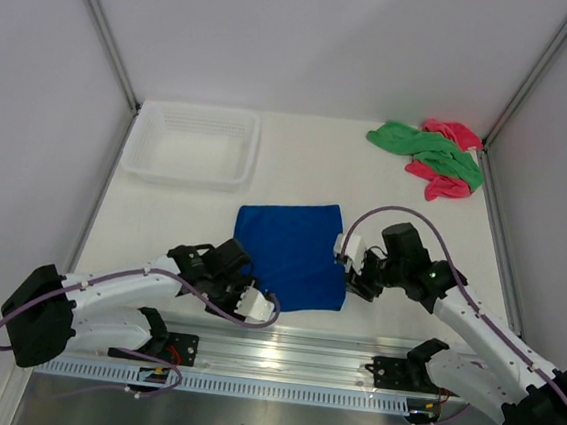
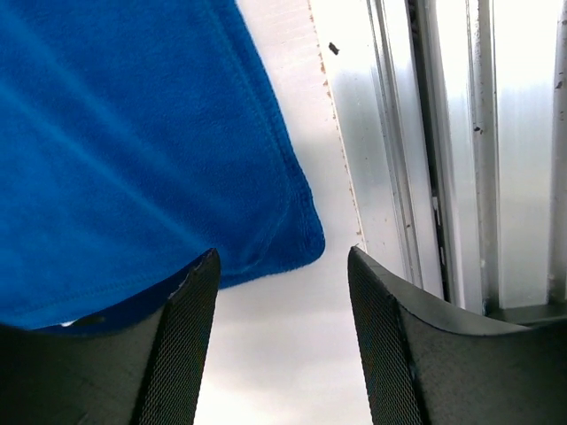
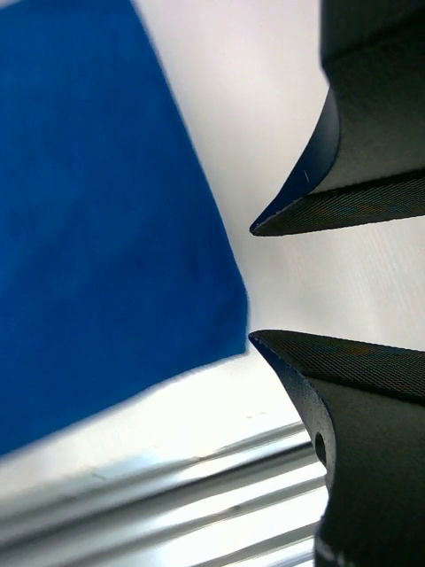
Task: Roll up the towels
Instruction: Fold the towel
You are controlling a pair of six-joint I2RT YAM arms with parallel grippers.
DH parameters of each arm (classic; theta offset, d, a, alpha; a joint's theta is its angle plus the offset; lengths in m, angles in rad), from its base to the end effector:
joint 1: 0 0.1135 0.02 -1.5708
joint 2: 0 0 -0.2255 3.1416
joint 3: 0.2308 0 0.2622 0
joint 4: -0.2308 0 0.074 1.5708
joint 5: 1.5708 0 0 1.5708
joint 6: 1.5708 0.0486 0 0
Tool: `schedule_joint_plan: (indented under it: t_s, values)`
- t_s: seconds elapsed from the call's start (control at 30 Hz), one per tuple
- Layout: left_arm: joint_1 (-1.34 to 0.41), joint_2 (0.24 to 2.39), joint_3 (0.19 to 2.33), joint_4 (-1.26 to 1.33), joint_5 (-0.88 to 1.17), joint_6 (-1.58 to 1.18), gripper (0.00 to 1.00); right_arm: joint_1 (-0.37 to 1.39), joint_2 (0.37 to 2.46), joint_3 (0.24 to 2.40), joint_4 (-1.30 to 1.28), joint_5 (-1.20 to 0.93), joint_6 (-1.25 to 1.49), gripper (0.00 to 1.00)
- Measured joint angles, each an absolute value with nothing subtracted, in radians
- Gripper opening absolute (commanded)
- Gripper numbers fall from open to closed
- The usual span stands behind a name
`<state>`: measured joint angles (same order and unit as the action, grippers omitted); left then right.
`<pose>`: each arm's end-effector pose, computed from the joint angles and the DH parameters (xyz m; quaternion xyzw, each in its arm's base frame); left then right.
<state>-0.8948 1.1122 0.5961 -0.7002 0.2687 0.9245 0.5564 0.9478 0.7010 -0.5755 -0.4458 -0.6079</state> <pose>0.1237 -0.1748 0.1286 0.7844 0.5803 -0.1292 0.1767 0.1849 0.1397 0.2061 -0.5666 0.7138 0.1965 0.3617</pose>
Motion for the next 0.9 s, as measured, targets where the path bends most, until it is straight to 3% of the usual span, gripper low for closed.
schedule_joint_plan:
  t_s: [0.33,0.63,0.8,0.9]
  values:
    - [-0.925,1.127,0.516,-0.606,0.268,1.015,0.62,0.688,1.05,0.593,-0.661,-0.516,-0.964,0.49]
    - [-0.926,1.134,0.496,-0.512,0.241,1.021,0.38,0.744,1.105,0.533,-0.573,-0.457,-1.005,0.48]
    - [-0.927,1.133,0.49,-0.493,0.231,1.022,0.34,0.749,1.094,0.522,-0.537,-0.422,-1.005,0.47]
    - [-0.928,1.13,0.485,-0.49,0.225,1.022,0.25,0.749,1.069,0.52,-0.53,-0.403,-1.005,0.48]
